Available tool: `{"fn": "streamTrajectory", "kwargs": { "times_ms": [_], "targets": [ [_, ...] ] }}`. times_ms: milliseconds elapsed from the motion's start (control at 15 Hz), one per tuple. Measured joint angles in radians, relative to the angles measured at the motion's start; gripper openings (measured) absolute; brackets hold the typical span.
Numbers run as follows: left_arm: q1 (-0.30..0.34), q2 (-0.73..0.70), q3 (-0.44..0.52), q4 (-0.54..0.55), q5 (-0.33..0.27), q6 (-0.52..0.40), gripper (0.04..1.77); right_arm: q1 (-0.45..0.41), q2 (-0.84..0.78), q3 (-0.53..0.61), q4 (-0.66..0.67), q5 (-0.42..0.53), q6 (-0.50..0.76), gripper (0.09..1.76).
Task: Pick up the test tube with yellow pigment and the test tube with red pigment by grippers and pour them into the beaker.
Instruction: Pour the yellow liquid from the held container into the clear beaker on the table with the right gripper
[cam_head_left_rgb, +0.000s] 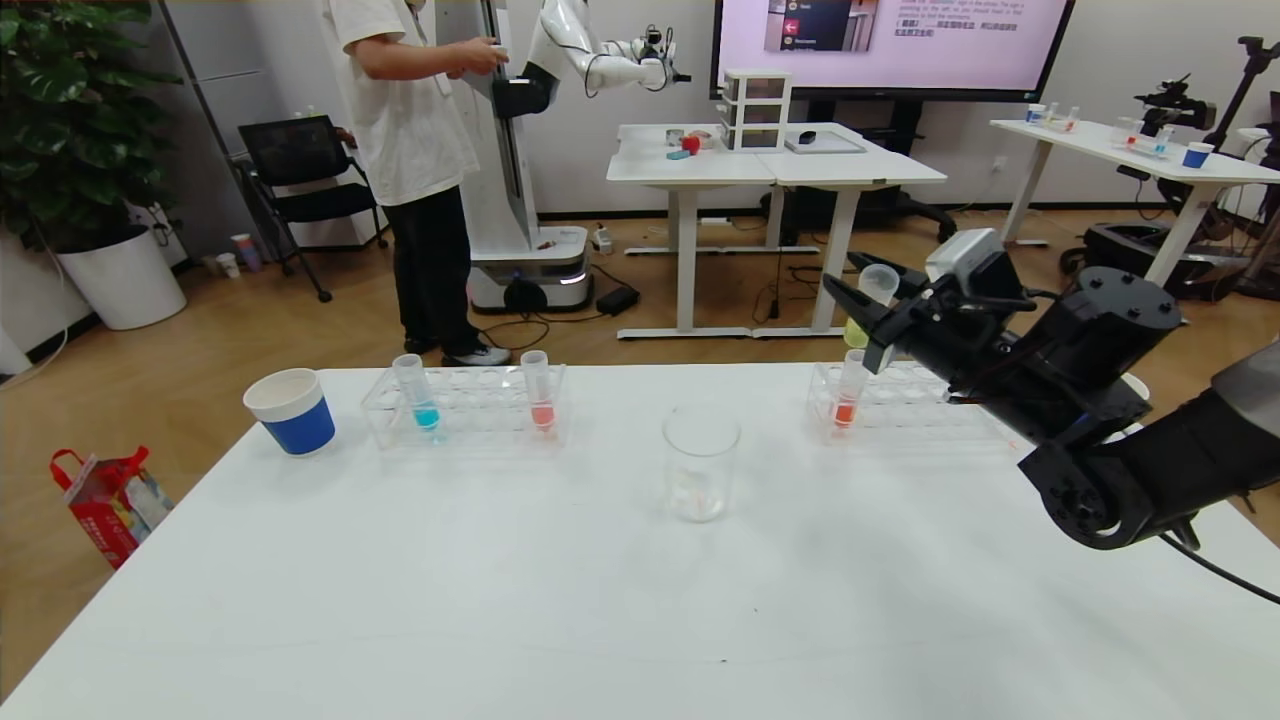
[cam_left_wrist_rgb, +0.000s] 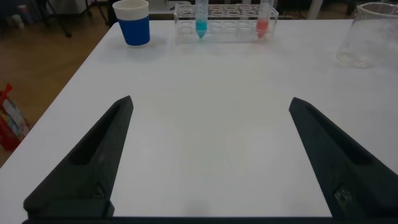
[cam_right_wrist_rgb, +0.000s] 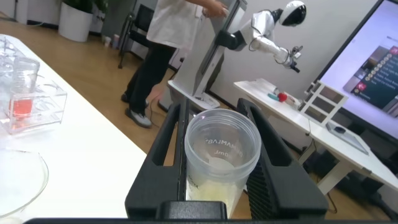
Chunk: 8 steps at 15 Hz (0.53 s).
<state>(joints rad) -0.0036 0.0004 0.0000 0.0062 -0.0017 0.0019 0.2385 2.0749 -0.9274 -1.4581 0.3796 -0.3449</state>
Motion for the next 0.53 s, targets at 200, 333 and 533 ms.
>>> {"fn": "streamTrajectory", "kwargs": {
  "times_ms": [200, 333, 533],
  "targets": [
    [0.000, 0.000, 0.000, 0.000, 0.000, 0.000, 1.75, 0.067, 0.064, -0.019, -0.075, 0.000, -0.074, 0.53],
    [0.000, 0.000, 0.000, 0.000, 0.000, 0.000, 1.75, 0.098, 0.100, -0.040, -0.080, 0.000, -0.129, 0.53],
    [0.000, 0.000, 0.000, 0.000, 0.000, 0.000, 1.75, 0.119, 0.137, -0.062, -0.083, 0.005, -0.211, 0.53]
  ]
}}
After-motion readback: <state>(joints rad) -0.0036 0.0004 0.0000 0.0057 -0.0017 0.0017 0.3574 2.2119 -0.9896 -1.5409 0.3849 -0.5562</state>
